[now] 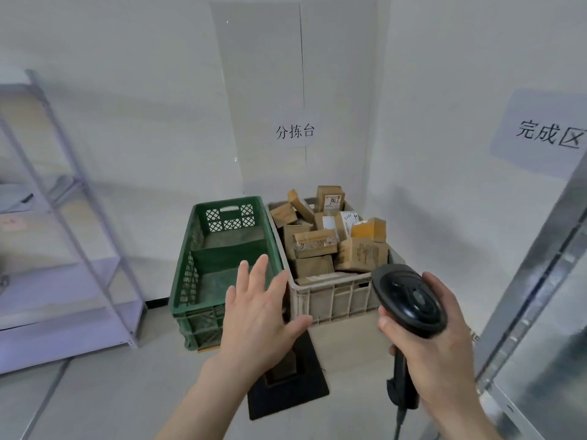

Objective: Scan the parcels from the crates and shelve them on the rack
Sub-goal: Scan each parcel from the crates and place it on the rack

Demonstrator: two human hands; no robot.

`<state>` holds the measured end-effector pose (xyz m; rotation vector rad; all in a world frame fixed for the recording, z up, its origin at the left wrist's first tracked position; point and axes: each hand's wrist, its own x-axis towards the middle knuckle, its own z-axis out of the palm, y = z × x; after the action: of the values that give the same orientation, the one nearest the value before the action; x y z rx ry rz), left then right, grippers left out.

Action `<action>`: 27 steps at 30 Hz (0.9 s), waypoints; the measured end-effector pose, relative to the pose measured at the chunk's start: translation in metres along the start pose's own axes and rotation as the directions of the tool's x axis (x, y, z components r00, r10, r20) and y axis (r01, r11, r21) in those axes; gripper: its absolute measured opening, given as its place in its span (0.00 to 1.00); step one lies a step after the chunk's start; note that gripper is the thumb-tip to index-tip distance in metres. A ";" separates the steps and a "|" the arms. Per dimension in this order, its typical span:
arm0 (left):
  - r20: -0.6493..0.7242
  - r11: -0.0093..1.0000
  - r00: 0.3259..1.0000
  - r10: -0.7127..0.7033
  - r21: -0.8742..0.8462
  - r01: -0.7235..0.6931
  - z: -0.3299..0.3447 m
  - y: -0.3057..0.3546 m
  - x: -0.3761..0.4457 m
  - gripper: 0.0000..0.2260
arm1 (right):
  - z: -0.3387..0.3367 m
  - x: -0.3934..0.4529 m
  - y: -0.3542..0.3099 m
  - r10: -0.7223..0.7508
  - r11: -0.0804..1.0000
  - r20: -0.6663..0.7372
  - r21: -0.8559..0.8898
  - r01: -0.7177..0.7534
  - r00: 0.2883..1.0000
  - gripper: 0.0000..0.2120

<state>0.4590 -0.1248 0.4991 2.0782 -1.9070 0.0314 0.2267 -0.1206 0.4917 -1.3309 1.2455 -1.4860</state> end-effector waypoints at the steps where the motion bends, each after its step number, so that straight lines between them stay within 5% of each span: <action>1: -0.001 1.000 1.000 -0.009 -0.003 0.009 0.003 -0.001 0.018 0.37 | 0.006 0.017 0.002 0.000 1.000 0.015 0.005 0.000 1.000 0.42; 15: 0.135 0.997 0.987 0.082 -0.007 -0.082 0.091 -0.025 0.253 0.38 | 0.058 0.185 0.051 0.017 0.997 -0.083 -0.075 -0.023 0.996 0.41; 27: 0.362 0.939 0.874 0.324 -0.010 -0.343 0.210 -0.037 0.405 0.40 | 0.120 0.283 0.098 0.045 0.978 -0.244 -0.187 -0.093 0.969 0.41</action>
<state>0.4981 -0.5665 0.3844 1.8561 -2.4948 -0.2375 0.2939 -0.4340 0.4595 -1.2448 1.6131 -1.5391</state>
